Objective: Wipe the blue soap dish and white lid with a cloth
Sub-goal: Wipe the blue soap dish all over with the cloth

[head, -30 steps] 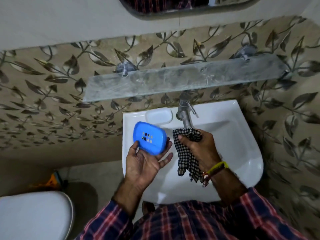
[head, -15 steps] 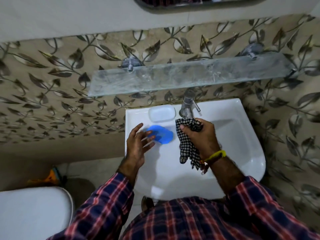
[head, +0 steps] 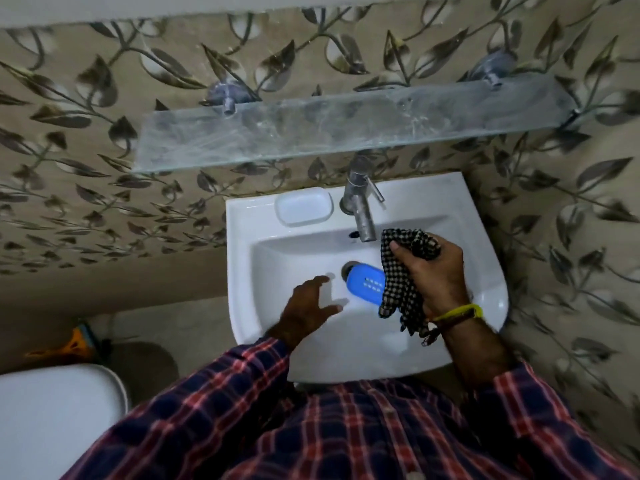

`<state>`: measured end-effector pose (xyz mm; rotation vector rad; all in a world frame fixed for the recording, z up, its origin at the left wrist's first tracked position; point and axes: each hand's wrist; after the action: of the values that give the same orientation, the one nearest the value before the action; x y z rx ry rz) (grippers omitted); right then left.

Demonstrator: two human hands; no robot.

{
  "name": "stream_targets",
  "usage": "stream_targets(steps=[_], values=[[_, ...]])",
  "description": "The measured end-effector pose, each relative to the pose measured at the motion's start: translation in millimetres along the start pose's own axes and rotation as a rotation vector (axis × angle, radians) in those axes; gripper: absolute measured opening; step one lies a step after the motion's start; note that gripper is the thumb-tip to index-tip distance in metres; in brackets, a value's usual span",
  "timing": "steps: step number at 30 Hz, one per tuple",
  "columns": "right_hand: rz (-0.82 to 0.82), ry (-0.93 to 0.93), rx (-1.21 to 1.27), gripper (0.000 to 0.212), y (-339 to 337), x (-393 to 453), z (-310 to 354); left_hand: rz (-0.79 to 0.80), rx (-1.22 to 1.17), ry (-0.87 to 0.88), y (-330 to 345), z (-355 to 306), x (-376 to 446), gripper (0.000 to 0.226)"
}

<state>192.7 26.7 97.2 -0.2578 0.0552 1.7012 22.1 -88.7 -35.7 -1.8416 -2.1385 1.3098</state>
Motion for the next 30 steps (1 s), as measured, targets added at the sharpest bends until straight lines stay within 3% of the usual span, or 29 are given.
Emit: stream_targets(steps=[2,6,17,20,25,30], values=[[-0.042,0.017,-0.006,0.019,-12.3,2.2,-4.0,0.092,0.085,0.062,12.1,-6.2,9.7,0.090],[-0.101,0.049,0.018,0.021,-33.6,3.0,-5.5,0.043,0.000,0.067,30.2,-27.6,28.1,0.098],[-0.195,0.099,-0.025,0.019,-72.6,19.1,-22.8,0.159,0.546,0.306,45.1,-56.3,97.3,0.106],[-0.170,0.118,-0.048,0.022,-77.8,22.6,-29.2,0.098,0.687,0.334,56.3,-58.2,105.1,0.113],[-0.115,0.126,-0.071,0.017,-78.2,27.7,-27.8,-0.020,0.633,0.316,67.9,-58.3,97.4,0.100],[-0.046,0.125,-0.044,0.010,-72.1,29.7,-19.4,-0.027,0.494,0.307,65.7,-53.4,72.0,0.098]])
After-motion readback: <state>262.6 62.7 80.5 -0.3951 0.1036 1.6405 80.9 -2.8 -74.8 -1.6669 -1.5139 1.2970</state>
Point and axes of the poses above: each hand's wrist, its own x-axis towards the middle knuckle, its own y-axis out of the palm, z = x × y
